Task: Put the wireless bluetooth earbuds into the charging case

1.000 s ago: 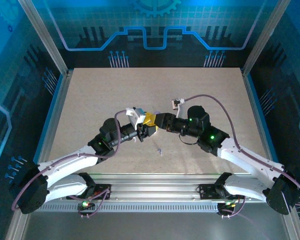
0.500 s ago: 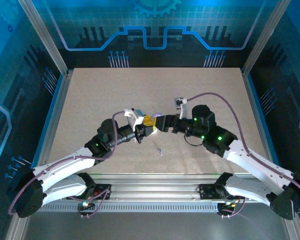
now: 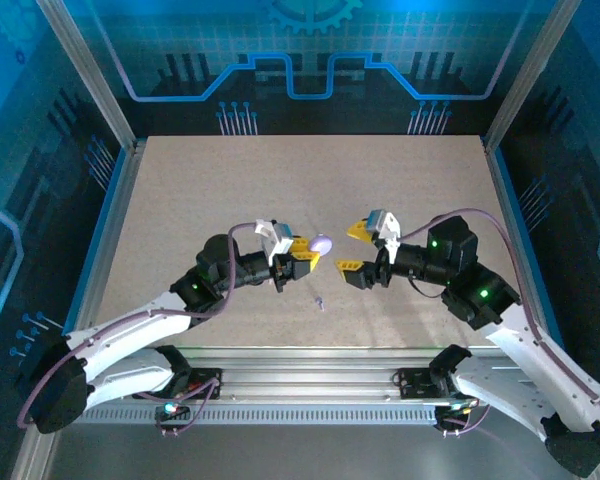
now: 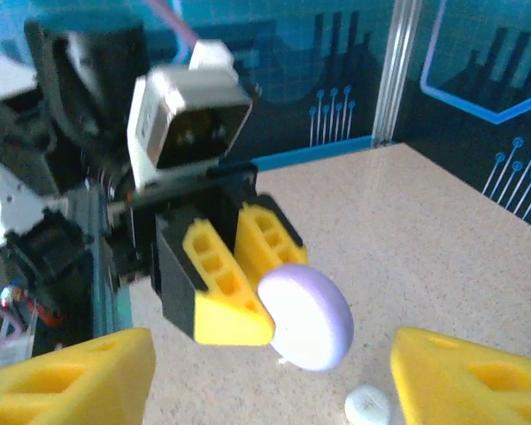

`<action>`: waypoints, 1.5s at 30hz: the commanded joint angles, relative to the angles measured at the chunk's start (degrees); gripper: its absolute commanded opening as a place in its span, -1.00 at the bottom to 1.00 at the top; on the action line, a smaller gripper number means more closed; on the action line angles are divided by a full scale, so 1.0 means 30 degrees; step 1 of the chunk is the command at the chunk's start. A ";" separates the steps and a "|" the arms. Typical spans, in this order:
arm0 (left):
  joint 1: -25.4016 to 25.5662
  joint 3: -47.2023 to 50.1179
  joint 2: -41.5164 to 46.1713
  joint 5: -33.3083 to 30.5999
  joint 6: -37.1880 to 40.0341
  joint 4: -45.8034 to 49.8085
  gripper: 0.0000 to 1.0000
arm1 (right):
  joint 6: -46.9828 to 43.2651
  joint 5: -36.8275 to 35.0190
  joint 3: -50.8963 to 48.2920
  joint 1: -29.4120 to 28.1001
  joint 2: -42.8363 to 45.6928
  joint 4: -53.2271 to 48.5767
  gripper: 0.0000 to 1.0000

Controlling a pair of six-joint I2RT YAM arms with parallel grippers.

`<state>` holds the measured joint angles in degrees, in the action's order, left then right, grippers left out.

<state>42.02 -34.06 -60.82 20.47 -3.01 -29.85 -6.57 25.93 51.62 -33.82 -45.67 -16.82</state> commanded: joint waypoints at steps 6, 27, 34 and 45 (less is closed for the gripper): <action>0.0050 -0.1067 -0.0325 0.2784 0.0524 -0.0028 -0.54 | -0.7829 0.4471 0.2866 0.1363 -0.2817 -0.5971 0.24; 0.0027 -0.0979 -0.0081 0.3344 0.0394 -0.0146 -0.54 | -0.9965 0.7561 0.4694 0.1489 -0.6148 -0.7177 -0.59; 0.0028 -0.1185 0.0014 0.2816 0.1340 0.1631 0.04 | -1.1379 0.5855 0.5435 0.1411 -0.6023 -0.9174 -0.87; 0.0046 -0.3845 0.0124 0.2307 0.7136 1.0460 0.09 | -1.3514 -0.4521 0.6486 -0.2741 -0.6780 -1.1925 -0.89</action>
<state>42.09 -43.22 -61.39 28.12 12.56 -5.63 -44.23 21.12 69.25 -40.07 -64.77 -47.92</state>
